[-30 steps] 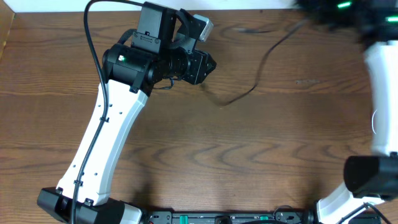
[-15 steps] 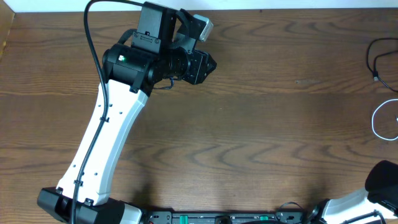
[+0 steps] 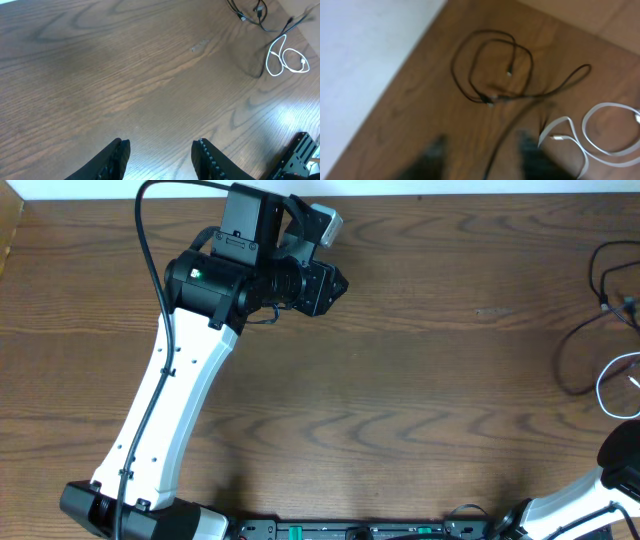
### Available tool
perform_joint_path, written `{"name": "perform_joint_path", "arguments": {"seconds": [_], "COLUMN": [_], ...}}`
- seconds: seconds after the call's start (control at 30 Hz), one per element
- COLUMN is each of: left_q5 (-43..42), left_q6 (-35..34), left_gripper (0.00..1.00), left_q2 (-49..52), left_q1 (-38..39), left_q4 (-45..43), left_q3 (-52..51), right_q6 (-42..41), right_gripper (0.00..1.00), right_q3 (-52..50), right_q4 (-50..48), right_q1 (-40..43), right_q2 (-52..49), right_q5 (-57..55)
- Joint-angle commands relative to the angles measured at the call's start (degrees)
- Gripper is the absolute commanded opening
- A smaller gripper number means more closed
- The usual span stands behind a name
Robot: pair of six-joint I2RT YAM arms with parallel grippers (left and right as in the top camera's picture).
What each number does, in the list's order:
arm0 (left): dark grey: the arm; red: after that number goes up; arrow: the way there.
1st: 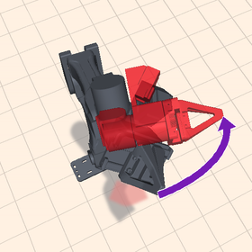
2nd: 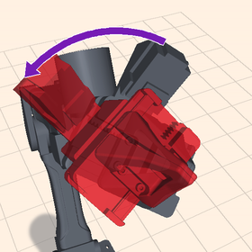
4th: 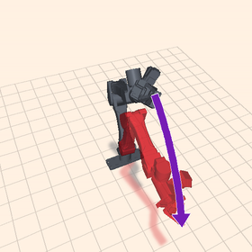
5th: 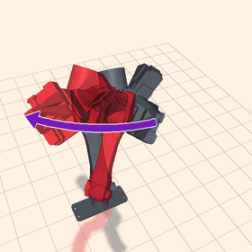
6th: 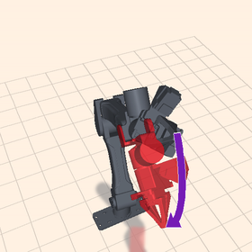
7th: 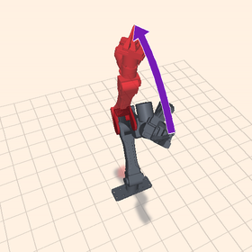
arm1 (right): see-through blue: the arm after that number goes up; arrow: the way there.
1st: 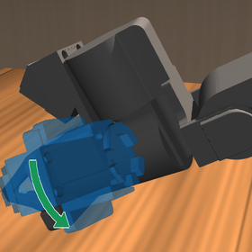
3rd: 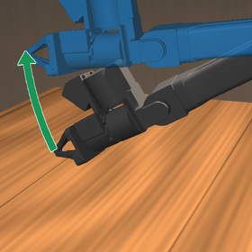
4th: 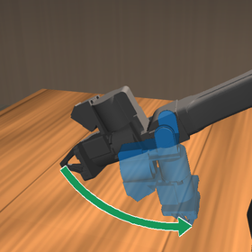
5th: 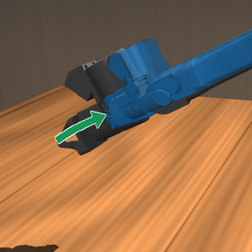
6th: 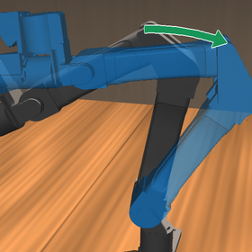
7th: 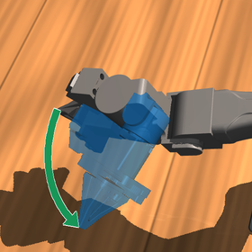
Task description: Untangle cables
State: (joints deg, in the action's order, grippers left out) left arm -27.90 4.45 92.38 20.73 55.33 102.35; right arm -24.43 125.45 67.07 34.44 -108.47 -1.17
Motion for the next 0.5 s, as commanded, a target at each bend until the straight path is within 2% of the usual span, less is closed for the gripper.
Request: {"name": "perform_joint_path", "arguments": {"seconds": [0.0,0.1,0.17,0.3,0.4,0.43,0.47], "left_q5": [0.55,0.55,0.57,0.57,0.55,0.57,0.57], "left_q6": [-0.09,-0.09,-0.07,-0.07,-0.07,-0.07,-0.07], "left_gripper": [0.46,0.45,0.46,0.47,0.58,0.7,0.76], "left_q2": [-0.2,-0.2,-0.2,-0.2,-0.2,-0.2,-0.2], "left_q1": [-0.17,-0.17,-0.17,-0.17,-0.17,-0.17,-0.17], "left_q4": [0.17,0.39,0.48,0.48,0.48,0.48,0.48], "left_q3": [0.26,0.24,0.24,0.24,0.24,0.24,0.24], "right_q6": [0.94,3.39,6.93,13.38,18.62,20.26,21.81], "right_gripper": [0.86,0.91,0.99,0.99,0.99,0.99,0.99], "right_q3": [0.33,0.35,0.37,0.37,0.37,0.37,0.37], "right_q4": [0.98,1.77,2.75,4.9,8.15,9.38,10.64], "right_q1": [0.13,0.13,0.13,-0.44,-1.75,-2.43,-3.17], "right_q2": [-0.39,0.22,1.16,2.91,4.11,4.52,4.94], "right_q5": [-2.58,2.84,10.69,24.59,33.46,34.77,35.65]}}
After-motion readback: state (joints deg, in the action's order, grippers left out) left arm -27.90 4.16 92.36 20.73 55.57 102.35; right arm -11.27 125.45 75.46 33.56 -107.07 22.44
